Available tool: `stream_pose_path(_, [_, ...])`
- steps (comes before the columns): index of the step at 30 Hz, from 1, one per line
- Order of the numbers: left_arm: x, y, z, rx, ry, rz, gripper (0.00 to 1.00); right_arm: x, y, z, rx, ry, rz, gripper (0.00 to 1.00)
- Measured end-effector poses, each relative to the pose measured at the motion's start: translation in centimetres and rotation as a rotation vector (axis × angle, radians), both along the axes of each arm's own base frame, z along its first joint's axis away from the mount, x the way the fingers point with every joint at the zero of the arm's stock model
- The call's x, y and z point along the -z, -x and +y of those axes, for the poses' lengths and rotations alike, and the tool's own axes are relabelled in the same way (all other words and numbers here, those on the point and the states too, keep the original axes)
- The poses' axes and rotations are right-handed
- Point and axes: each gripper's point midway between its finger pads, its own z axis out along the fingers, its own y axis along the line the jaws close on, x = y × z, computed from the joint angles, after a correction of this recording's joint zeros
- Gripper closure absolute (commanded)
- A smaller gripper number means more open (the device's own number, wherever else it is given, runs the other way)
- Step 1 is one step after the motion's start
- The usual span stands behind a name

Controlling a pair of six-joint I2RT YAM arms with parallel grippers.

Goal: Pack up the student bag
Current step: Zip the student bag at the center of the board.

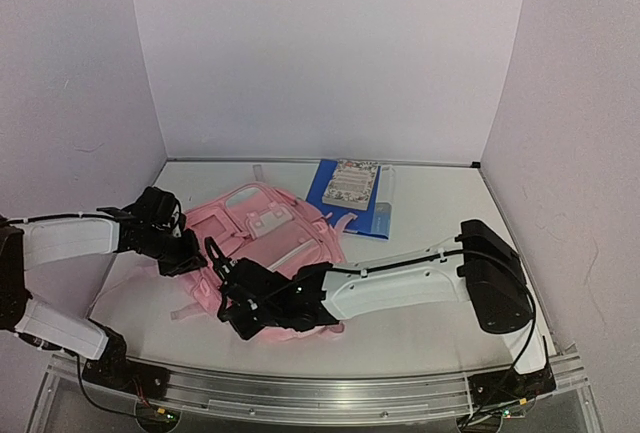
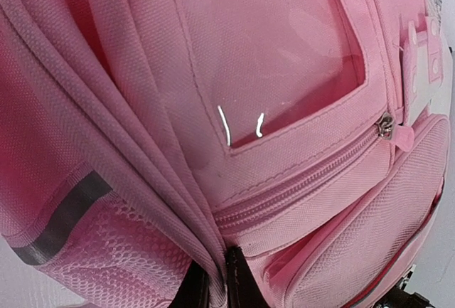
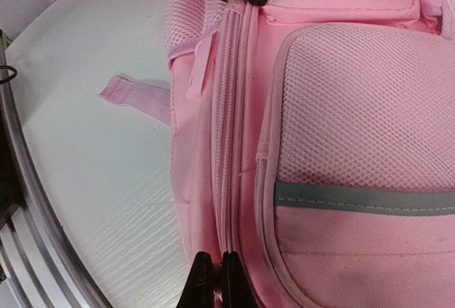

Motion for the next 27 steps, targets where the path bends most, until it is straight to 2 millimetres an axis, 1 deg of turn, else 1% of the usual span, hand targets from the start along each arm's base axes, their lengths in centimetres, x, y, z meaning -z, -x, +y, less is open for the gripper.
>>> stream_pose_path(3, [-0.5,-0.8,0.3,0.030,-0.013,-0.006,1.00,-1.6,0.6,-0.1,-0.019,-0.040,0.017,1.00])
stream_pose_path(6, [-1.4,-2.4,0.9,0.046,-0.033,-0.037,1.00,-2.7,1.4,0.0,-0.020,-0.067,0.032,1.00])
stream_pose_path(8, [-1.9,-3.5,1.3,0.054,-0.042,-0.053,1.00,-2.7,2.1,0.1,-0.009,-0.077,0.045,1.00])
stream_pose_path(10, [-1.9,-4.1,1.3,0.078,-0.041,-0.048,1.00,-2.3,2.4,0.0,0.014,-0.084,0.048,1.00])
stream_pose_path(15, [-1.4,-5.0,0.5,0.142,-0.027,-0.025,1.00,-1.8,2.2,-0.2,0.070,-0.109,0.037,1.00])
stream_pose_path(16, [-1.3,-5.2,0.3,0.152,-0.022,-0.021,0.98,-1.8,2.2,-0.3,0.081,-0.113,0.029,1.00])
stream_pose_path(17, [-1.3,-5.4,0.0,0.164,-0.016,-0.017,0.92,-1.8,2.1,-0.3,0.092,-0.118,0.022,1.00])
stream_pose_path(18, [-1.4,-5.7,-0.3,0.177,-0.008,-0.016,0.81,-1.8,2.0,-0.4,0.105,-0.123,0.015,1.00])
stream_pose_path(19, [-1.5,-5.9,-0.5,0.188,0.000,-0.017,0.66,-1.9,1.9,-0.5,0.118,-0.126,0.010,1.00])
stream_pose_path(20, [-1.6,-6.0,-0.7,0.199,0.007,-0.022,0.55,-1.9,1.7,-0.6,0.132,-0.130,0.005,1.00])
stream_pose_path(21, [-1.8,-6.3,-0.7,0.202,0.002,-0.038,0.47,-2.0,1.7,-0.8,0.145,-0.132,0.004,1.00])
stream_pose_path(22, [-2.2,-6.9,-0.6,0.193,-0.005,-0.063,0.41,-2.1,1.9,-1.1,0.153,-0.129,0.005,1.00])
stream_pose_path(24, [-3.2,-8.0,0.1,0.160,-0.018,-0.118,0.35,-2.2,2.6,-1.5,0.161,-0.120,0.003,1.00])
stream_pose_path(27, [-5.4,-8.4,1.2,0.113,-0.036,-0.182,0.33,-2.7,3.7,-1.7,0.157,-0.117,-0.002,1.00])
